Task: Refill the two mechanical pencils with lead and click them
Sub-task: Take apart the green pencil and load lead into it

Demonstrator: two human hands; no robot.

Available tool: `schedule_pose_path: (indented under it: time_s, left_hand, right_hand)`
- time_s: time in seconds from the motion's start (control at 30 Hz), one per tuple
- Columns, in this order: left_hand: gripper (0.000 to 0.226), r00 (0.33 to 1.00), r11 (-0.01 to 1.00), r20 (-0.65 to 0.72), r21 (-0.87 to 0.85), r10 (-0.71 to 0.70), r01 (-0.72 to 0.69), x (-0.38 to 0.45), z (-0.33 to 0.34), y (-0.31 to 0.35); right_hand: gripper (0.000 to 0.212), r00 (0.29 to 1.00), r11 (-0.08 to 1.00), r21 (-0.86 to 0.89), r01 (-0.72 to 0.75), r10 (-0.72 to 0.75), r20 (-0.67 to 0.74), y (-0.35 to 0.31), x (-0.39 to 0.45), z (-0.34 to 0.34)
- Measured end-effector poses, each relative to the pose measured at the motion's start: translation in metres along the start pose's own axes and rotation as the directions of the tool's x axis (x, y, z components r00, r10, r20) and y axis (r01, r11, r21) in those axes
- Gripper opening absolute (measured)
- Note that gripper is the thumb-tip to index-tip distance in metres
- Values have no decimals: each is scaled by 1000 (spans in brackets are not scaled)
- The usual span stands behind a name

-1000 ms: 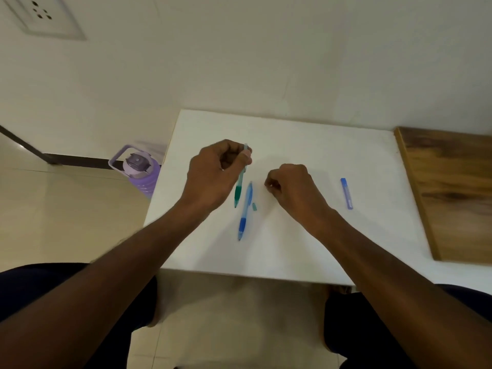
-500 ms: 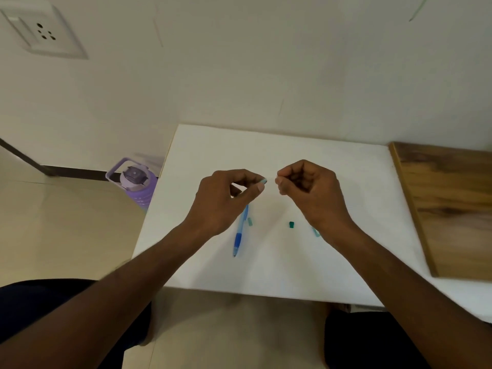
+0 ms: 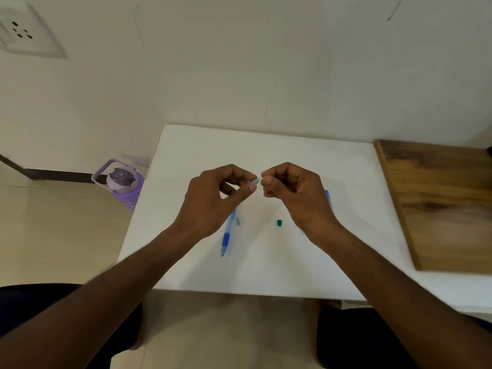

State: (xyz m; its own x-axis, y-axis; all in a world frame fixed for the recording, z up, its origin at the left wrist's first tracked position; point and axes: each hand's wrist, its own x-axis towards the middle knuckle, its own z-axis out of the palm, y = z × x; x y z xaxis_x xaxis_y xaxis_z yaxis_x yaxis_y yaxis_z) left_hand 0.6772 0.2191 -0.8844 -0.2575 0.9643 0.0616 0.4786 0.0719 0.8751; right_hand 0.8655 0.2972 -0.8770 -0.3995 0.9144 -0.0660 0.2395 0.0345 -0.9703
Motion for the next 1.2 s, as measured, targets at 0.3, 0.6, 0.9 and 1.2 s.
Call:
schedule_pose_path:
  time_s: [0.3,0.6,0.9,1.2]
  left_hand:
    - [6,998,998,4,-11,62,-62,-1,-1,0]
    - [16,988,986,44,72,151,-154,-2,-3,-1]
    - [17,980,980,35,19,198,-198,-8,-2,0]
    - [25,971,972,68,-49,231,-228,-8,-4,4]
  right_hand:
    - [11,999,998,58,-10,8,34,0,0,2]
    - [5,984,969,-231,81,-41,174,-10,5,-17]
    - [6,939,976,112,-189,146,311,-10,1,-19]
    - [15,737,590,460,-664,411,537,-14,-5,-21]
